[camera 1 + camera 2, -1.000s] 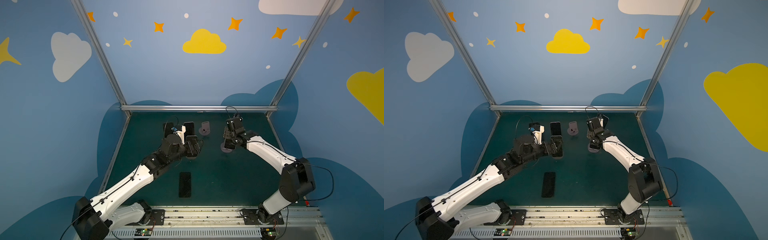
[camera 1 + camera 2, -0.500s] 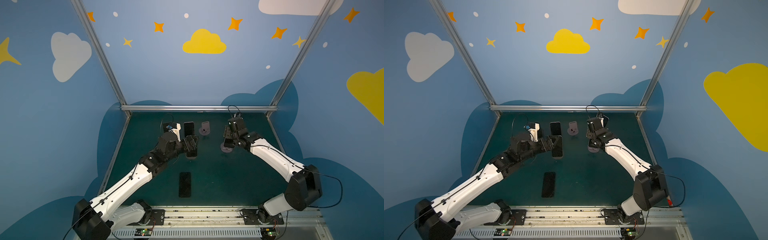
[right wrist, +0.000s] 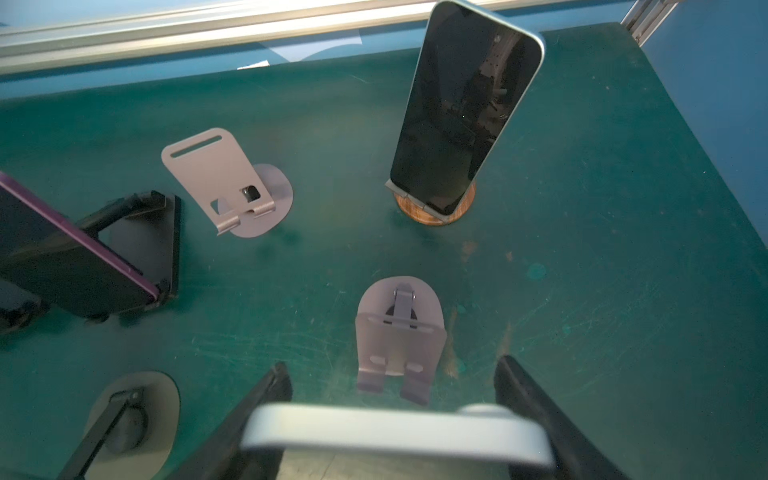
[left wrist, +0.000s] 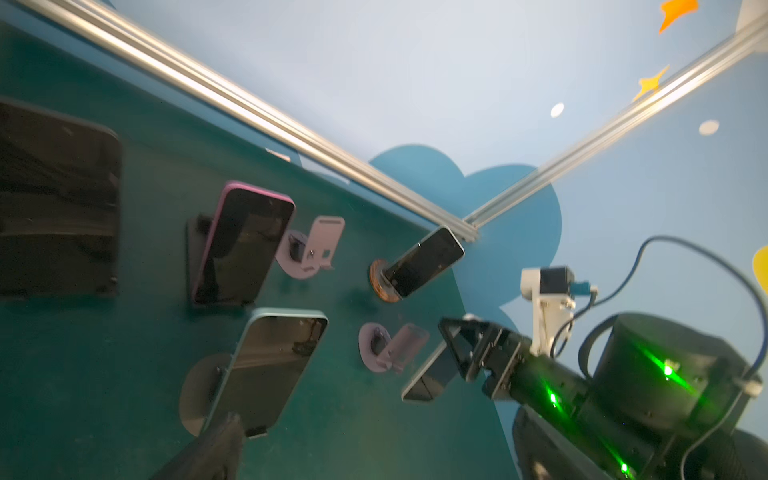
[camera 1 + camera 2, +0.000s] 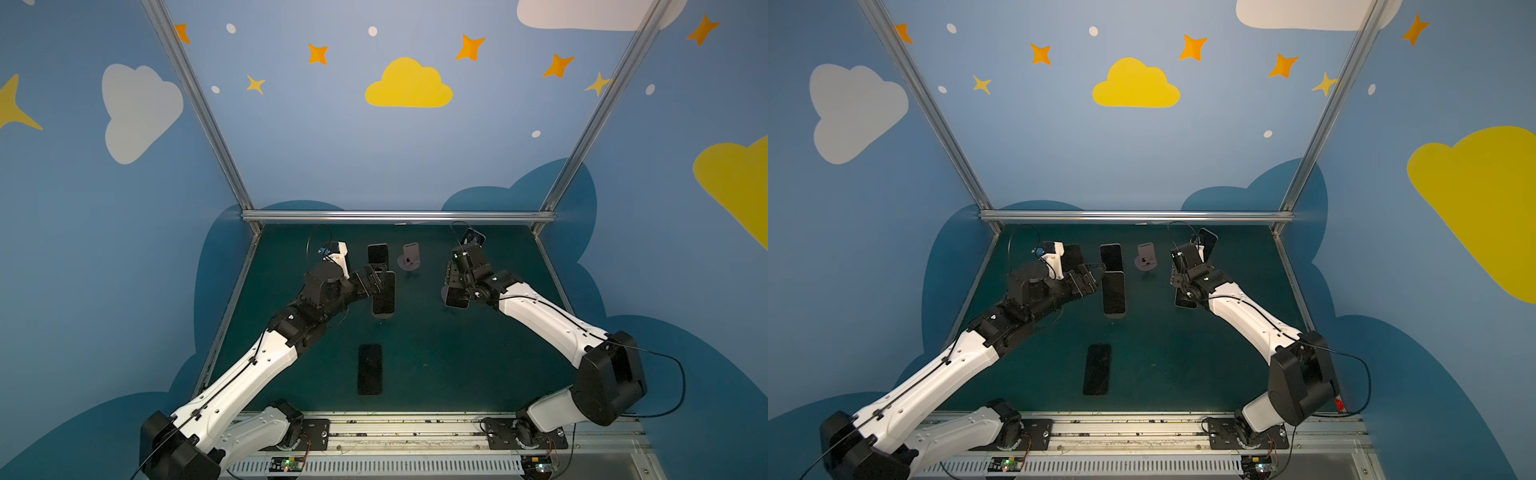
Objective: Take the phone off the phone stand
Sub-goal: 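Lift the white-framed phone off the lavender stand with the right gripper, then carry the phone toward the robot with the right gripper while left gripper withdraws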
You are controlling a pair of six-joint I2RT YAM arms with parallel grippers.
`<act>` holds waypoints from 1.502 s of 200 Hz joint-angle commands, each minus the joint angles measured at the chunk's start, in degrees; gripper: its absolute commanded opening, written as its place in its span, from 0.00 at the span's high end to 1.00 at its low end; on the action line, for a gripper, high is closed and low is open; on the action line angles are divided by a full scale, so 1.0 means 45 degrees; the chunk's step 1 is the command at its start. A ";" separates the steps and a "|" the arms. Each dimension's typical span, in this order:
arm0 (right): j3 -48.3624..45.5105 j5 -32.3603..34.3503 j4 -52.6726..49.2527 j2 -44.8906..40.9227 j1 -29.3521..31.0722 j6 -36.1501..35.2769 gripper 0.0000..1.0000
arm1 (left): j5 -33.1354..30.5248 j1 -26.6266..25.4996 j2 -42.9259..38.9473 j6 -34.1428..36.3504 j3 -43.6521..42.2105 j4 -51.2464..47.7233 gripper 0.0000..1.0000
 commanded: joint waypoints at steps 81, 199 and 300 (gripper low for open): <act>-0.0769 -0.1408 -0.0692 -0.1713 0.0751 0.0361 0.42 | -0.1303 0.0519 -0.0395 0.0198 0.0134 -0.0380 0.00; -0.2072 -0.1421 -0.1605 -0.2849 0.3296 0.2418 0.43 | -0.7676 0.2085 -0.1963 -0.1707 -0.1233 -0.0865 0.00; -0.1092 -0.2072 -0.3644 -0.0595 0.5246 0.5757 0.44 | -0.6323 0.3295 -0.2026 -0.4285 -0.1761 -0.0894 0.00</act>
